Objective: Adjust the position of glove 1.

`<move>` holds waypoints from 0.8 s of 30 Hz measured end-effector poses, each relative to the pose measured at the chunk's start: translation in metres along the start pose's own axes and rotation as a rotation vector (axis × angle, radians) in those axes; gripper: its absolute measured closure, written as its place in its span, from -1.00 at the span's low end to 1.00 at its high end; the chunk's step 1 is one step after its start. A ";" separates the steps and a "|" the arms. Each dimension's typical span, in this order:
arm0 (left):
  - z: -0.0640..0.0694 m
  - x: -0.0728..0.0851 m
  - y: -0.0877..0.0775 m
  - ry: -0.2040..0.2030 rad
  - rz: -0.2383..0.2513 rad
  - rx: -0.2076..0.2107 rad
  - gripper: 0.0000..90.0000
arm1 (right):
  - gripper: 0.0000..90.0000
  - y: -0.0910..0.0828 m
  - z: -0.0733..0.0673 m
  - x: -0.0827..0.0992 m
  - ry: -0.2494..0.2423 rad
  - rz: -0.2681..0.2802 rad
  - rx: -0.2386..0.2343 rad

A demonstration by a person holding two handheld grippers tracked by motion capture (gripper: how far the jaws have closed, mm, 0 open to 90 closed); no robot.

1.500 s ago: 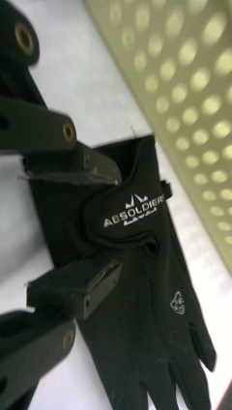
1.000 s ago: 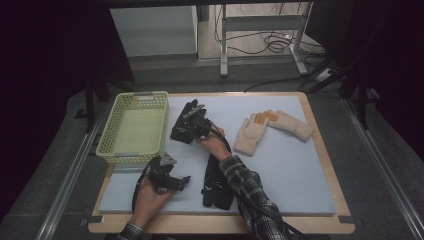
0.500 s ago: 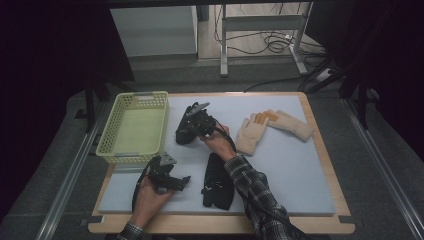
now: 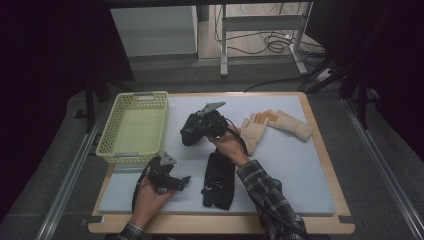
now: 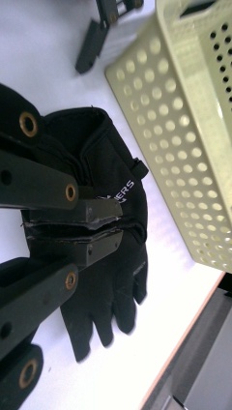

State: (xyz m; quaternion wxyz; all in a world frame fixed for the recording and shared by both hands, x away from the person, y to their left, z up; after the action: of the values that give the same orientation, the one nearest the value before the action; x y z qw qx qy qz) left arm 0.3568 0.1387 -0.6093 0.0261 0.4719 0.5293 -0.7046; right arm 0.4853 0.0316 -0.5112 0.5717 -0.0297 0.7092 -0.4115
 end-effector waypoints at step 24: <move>0.000 0.000 0.000 -0.005 0.003 0.000 -0.98 | 0.87 -0.118 -0.033 0.021 -0.046 0.081 0.022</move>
State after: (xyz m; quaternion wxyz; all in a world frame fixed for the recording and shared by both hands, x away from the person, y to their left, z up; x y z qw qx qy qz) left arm 0.3570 0.1382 -0.6091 0.0286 0.4712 0.5286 -0.7055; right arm 0.3999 -0.0386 -0.4543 0.6043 -0.0042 0.6920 -0.3948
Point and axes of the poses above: each handheld gripper's, and its own axes: y roughly forward along the jaws, x roughly out of its underside, z roughly to its right, the point moved 8 cm from there along y, roughly forward along the jaws, and after that the axes turned 4 degrees about y, right-handed, at the moved point
